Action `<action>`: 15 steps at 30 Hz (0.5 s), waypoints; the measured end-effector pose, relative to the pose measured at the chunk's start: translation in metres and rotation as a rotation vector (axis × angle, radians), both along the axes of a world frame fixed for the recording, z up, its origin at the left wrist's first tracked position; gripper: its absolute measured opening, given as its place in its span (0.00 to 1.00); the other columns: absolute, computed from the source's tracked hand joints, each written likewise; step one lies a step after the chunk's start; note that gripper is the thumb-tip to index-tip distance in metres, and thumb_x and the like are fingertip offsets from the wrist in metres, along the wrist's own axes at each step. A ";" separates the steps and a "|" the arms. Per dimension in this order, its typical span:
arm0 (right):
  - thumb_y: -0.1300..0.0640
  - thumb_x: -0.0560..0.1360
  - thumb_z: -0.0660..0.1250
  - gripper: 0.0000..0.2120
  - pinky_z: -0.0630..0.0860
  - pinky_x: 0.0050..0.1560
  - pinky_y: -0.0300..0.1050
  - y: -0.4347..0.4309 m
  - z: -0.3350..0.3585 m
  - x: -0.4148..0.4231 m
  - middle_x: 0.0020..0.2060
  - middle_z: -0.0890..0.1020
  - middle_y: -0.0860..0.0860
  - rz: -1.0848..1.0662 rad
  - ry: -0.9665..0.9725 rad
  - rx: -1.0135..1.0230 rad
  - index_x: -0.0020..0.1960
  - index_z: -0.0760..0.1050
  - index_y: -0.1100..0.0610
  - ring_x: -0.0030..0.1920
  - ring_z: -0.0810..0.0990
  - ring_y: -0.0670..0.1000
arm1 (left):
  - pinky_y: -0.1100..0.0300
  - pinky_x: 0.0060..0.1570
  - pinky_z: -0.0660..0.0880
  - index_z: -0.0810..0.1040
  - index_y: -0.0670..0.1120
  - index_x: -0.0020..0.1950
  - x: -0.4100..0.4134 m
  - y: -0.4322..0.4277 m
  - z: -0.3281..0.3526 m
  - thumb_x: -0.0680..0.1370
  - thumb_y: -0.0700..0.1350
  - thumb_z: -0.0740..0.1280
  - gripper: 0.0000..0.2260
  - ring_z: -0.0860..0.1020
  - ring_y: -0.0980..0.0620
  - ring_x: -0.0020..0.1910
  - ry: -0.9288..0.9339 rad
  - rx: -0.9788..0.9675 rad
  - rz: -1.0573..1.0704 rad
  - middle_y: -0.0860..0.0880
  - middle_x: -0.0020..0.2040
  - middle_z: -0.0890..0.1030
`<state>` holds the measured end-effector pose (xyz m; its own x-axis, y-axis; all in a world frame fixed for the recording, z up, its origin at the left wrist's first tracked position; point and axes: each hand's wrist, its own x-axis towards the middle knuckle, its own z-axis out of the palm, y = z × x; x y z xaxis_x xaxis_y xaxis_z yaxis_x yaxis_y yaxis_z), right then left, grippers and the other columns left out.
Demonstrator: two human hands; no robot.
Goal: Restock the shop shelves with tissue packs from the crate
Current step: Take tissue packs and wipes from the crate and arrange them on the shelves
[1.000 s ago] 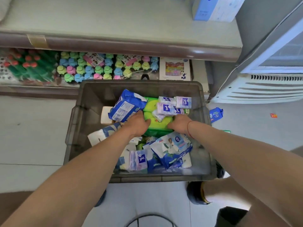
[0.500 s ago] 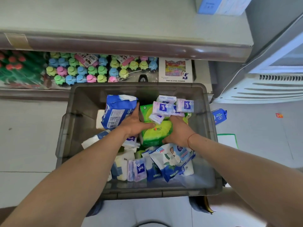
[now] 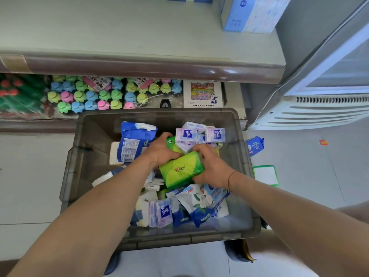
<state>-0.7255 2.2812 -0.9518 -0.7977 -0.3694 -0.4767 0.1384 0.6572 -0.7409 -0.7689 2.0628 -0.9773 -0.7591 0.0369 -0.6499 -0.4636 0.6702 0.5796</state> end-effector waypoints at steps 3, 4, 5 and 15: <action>0.62 0.65 0.80 0.38 0.82 0.48 0.42 0.004 0.011 -0.007 0.58 0.76 0.48 -0.018 -0.067 -0.056 0.65 0.66 0.38 0.56 0.80 0.50 | 0.53 0.54 0.79 0.69 0.56 0.71 0.001 -0.006 0.009 0.65 0.58 0.80 0.37 0.79 0.50 0.55 0.022 -0.003 -0.010 0.50 0.59 0.80; 0.62 0.65 0.79 0.38 0.83 0.49 0.44 0.004 0.017 -0.011 0.58 0.77 0.48 -0.014 -0.080 -0.074 0.66 0.67 0.38 0.55 0.80 0.50 | 0.53 0.55 0.79 0.69 0.56 0.70 0.000 -0.010 0.015 0.66 0.58 0.80 0.36 0.79 0.50 0.55 0.026 -0.015 -0.018 0.50 0.58 0.80; 0.63 0.66 0.79 0.37 0.84 0.51 0.46 0.004 0.024 -0.014 0.58 0.77 0.49 -0.007 -0.097 -0.104 0.66 0.68 0.39 0.56 0.81 0.51 | 0.53 0.55 0.78 0.70 0.55 0.70 0.000 -0.015 0.022 0.66 0.58 0.79 0.35 0.79 0.50 0.55 0.027 -0.028 -0.026 0.50 0.57 0.80; 0.54 0.72 0.76 0.22 0.80 0.60 0.58 0.033 0.111 -0.030 0.60 0.83 0.58 -0.195 -0.207 -0.391 0.65 0.76 0.47 0.58 0.84 0.58 | 0.41 0.44 0.84 0.70 0.60 0.68 0.048 -0.076 0.124 0.69 0.47 0.82 0.33 0.85 0.40 0.49 0.035 0.067 0.032 0.43 0.56 0.80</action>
<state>-0.7551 2.3146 -0.8409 -0.7728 -0.4055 -0.4883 0.4024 0.2819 -0.8710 -0.7206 1.9865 -0.8534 -0.7830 0.0545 -0.6197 -0.4628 0.6146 0.6388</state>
